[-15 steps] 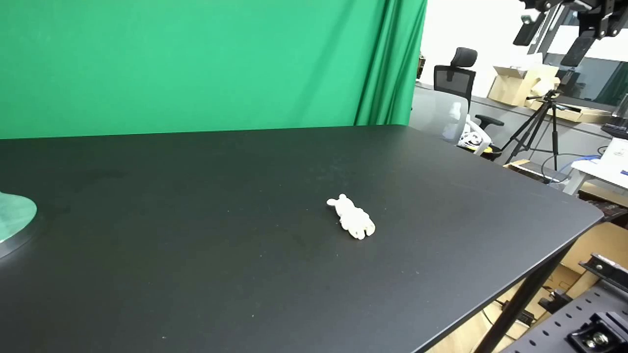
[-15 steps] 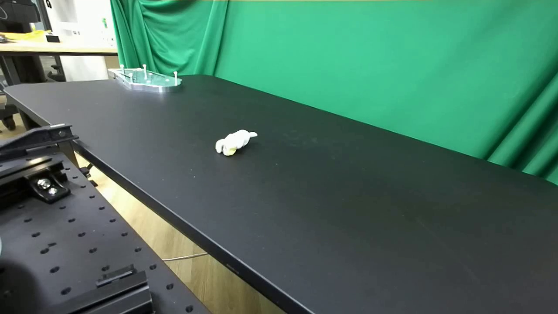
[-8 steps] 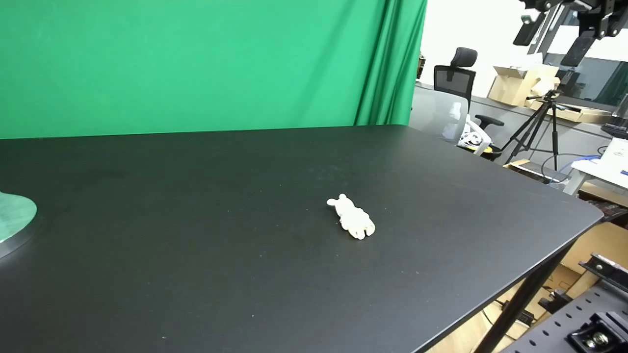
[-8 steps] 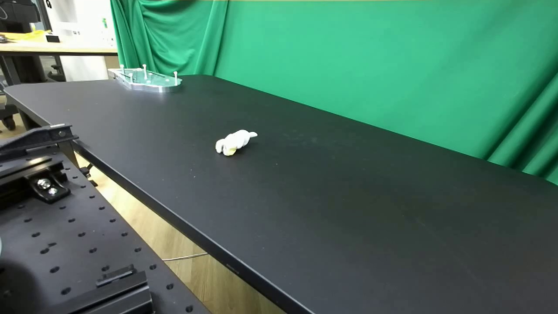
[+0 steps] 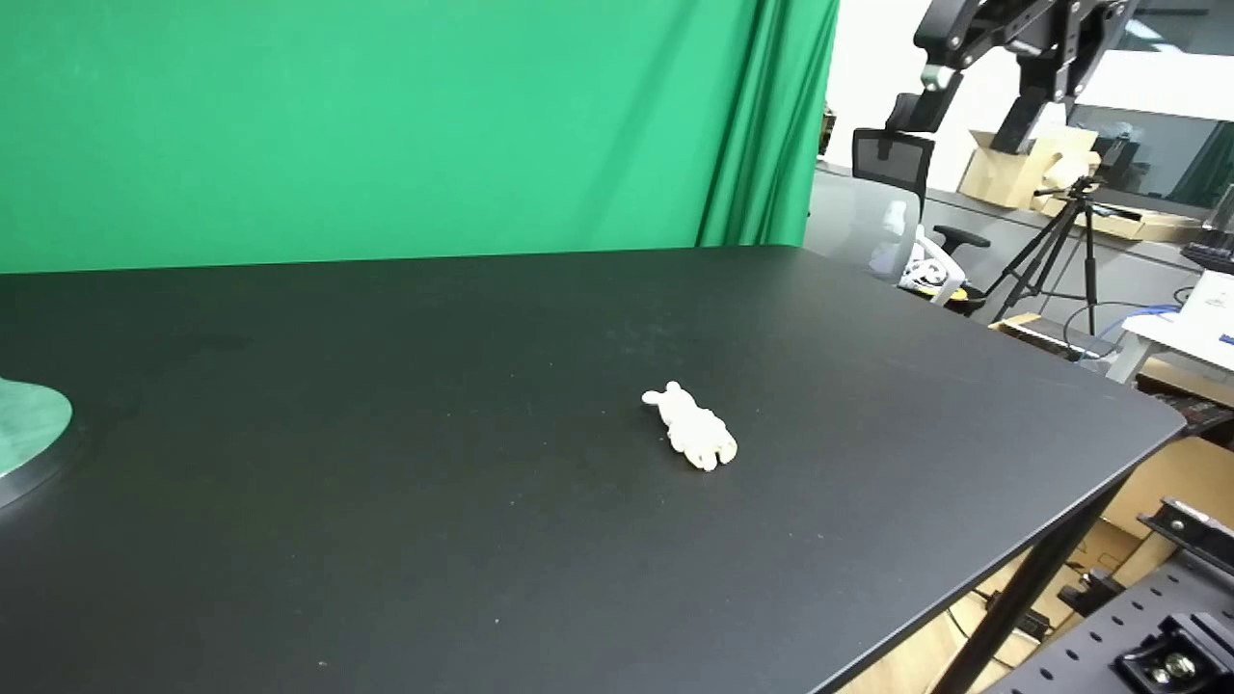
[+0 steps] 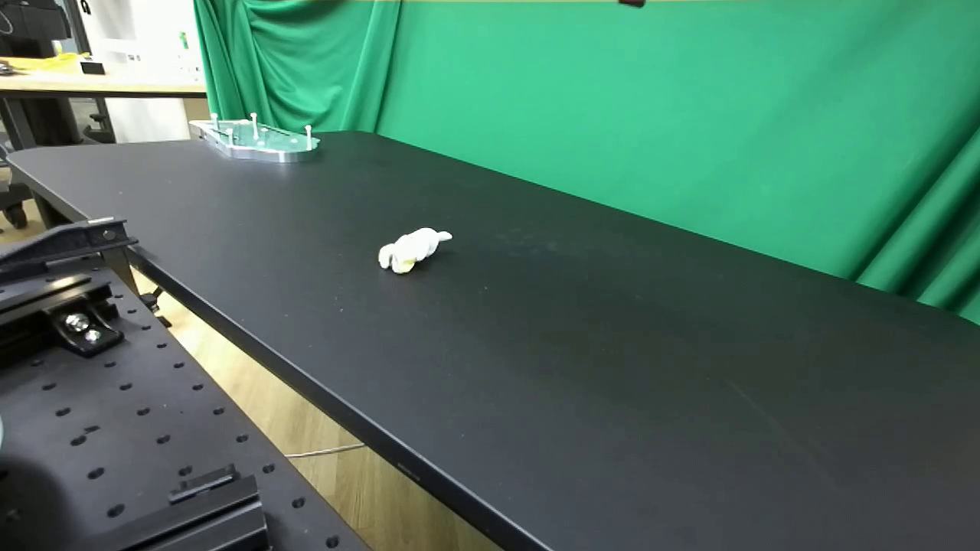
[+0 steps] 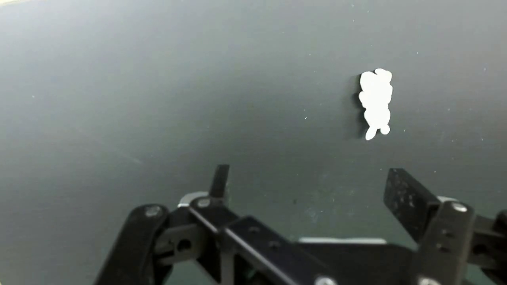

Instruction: Move the white toy backwards

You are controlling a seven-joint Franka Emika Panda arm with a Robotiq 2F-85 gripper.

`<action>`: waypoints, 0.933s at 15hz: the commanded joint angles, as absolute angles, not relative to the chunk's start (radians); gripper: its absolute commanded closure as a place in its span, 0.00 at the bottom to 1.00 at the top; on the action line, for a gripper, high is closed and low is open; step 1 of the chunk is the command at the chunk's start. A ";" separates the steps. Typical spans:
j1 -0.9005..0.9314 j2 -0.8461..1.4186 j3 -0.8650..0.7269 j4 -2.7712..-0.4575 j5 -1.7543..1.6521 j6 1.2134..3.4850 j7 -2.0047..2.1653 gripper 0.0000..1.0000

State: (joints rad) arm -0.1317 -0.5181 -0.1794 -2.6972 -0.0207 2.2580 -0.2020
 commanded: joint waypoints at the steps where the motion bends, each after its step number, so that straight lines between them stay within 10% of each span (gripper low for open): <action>1: -0.062 -0.480 -0.122 -2.761 -0.026 2.342 -0.223 0.00; 14: 0.028 -0.283 -0.031 -2.789 -0.051 2.547 -0.222 0.00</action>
State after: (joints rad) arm 0.0289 -0.3321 -0.0485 -2.7910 -0.0265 2.5048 -0.2424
